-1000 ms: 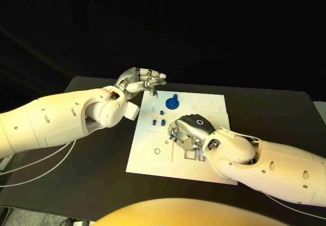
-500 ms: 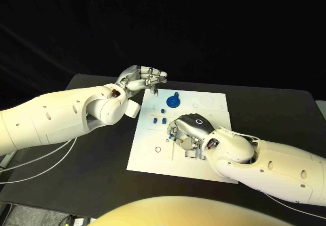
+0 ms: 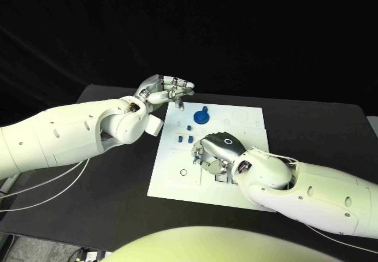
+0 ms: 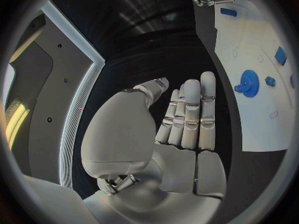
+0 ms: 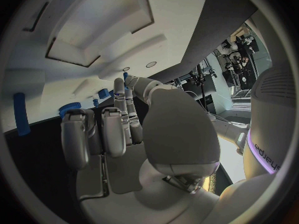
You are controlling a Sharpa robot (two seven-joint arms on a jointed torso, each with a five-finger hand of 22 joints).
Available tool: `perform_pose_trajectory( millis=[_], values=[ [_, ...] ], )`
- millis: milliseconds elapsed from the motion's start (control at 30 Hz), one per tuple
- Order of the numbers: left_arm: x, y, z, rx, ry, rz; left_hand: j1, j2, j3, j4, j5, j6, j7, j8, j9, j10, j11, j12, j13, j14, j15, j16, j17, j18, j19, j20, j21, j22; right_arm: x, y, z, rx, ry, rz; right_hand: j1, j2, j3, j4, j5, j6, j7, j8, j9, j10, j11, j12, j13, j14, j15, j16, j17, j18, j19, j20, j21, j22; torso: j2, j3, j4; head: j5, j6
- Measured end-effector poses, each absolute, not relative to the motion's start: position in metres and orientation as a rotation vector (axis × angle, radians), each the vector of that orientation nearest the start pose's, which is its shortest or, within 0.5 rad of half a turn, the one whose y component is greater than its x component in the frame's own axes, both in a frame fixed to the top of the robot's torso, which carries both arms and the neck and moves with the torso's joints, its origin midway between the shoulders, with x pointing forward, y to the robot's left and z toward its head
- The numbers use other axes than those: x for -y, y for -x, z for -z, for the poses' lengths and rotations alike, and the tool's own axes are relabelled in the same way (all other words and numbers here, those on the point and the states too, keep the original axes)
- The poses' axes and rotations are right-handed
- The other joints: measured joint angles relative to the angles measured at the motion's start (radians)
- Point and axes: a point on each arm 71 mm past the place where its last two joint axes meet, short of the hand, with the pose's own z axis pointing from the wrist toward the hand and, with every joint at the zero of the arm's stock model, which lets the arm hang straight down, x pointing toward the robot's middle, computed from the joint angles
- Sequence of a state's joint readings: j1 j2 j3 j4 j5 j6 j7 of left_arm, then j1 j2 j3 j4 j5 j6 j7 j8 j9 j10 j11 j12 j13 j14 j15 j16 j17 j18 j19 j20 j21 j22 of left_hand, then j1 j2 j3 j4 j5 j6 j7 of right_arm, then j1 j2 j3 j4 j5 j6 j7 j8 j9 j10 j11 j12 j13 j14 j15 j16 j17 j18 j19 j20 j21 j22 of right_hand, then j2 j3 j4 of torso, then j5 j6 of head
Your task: Assemble the parts on the task board
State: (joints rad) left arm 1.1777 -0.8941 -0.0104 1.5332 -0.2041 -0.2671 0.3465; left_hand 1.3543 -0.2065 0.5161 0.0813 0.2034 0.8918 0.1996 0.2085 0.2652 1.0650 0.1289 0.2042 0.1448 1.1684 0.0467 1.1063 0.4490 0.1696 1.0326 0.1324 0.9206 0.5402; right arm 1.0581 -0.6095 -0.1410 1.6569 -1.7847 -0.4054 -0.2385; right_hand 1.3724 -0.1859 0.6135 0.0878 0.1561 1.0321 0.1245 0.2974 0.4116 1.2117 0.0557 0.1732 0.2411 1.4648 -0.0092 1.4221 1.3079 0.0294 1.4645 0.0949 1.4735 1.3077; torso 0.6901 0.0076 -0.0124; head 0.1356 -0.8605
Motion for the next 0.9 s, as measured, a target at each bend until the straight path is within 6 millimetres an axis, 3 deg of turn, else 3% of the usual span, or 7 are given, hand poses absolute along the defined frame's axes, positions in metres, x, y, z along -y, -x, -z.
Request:
perform_pose_trajectory(
  millis=[900],
  values=[
    [-0.2277,-0.4852,0.1763,-1.500,0.927,1.486,0.000,0.000,0.000,0.000,0.000,0.000,0.000,0.000,-0.001,0.000,0.000,0.004,0.001,0.000,0.000,0.000,-0.001,0.000,0.000,0.000,-0.004,-0.001,0.0467,-0.3887,0.2549,-1.627,0.509,-0.824,0.000,0.000,0.000,-0.006,-0.006,0.001,0.003,0.000,0.000,0.000,0.000,0.000,0.000,0.000,0.000,0.000,0.000,0.000,0.000,0.000,0.000,0.000,0.000,0.0002,-0.0003,-0.001,-0.002]
  ],
)
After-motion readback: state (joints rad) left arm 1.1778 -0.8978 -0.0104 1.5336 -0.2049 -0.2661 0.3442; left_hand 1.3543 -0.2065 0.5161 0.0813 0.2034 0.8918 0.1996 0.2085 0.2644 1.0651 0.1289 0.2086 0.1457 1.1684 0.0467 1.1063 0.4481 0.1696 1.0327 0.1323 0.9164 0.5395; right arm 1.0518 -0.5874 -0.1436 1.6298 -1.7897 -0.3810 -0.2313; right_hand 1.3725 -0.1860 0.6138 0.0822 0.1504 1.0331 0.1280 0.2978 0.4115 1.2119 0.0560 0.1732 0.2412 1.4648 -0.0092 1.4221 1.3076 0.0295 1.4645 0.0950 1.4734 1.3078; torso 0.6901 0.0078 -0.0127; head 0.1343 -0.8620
